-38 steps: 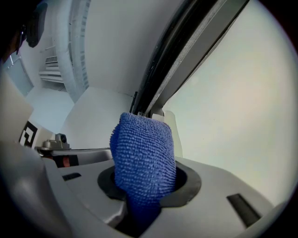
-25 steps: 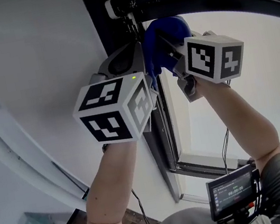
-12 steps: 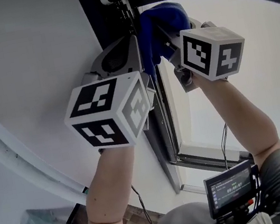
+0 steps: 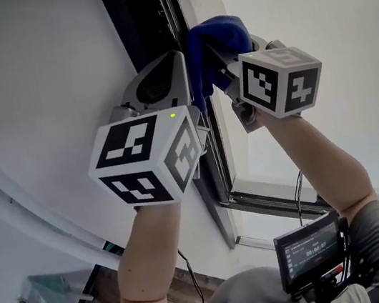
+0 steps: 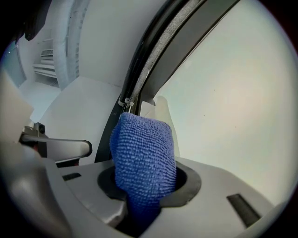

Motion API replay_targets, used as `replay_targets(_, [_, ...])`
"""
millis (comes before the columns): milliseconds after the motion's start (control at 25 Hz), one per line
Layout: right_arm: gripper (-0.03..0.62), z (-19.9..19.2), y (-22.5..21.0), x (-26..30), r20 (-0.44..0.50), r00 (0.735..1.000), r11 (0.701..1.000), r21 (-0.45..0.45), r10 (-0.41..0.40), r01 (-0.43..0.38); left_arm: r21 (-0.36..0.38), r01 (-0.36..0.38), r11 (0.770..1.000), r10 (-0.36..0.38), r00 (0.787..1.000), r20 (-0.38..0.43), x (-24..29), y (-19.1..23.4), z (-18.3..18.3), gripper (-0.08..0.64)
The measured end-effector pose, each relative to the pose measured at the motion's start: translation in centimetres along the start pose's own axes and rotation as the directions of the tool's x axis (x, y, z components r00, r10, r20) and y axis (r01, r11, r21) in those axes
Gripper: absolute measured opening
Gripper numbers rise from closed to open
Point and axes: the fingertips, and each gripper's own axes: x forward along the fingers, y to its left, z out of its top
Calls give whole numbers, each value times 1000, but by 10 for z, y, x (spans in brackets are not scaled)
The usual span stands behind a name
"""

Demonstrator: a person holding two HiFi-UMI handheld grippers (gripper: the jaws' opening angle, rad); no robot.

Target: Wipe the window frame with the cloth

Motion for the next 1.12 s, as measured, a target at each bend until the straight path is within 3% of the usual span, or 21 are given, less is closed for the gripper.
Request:
replay_targets(560, [132, -94, -12, -20, -129, 992, 998, 52, -10, 17, -16, -28, 999, 27, 999, -41, -18, -10, -60, 9])
replay_targets(800, [132, -132, -18, -31, -169, 985, 998, 50, -34, 43, 3, -47, 999, 47, 993, -110, -27, -14, -98, 9])
replay_targets(1120, [132, -165, -15, -47, -208, 976, 996, 55, -58, 71, -35, -29, 999, 24, 991, -132, -44, -20, -135, 9])
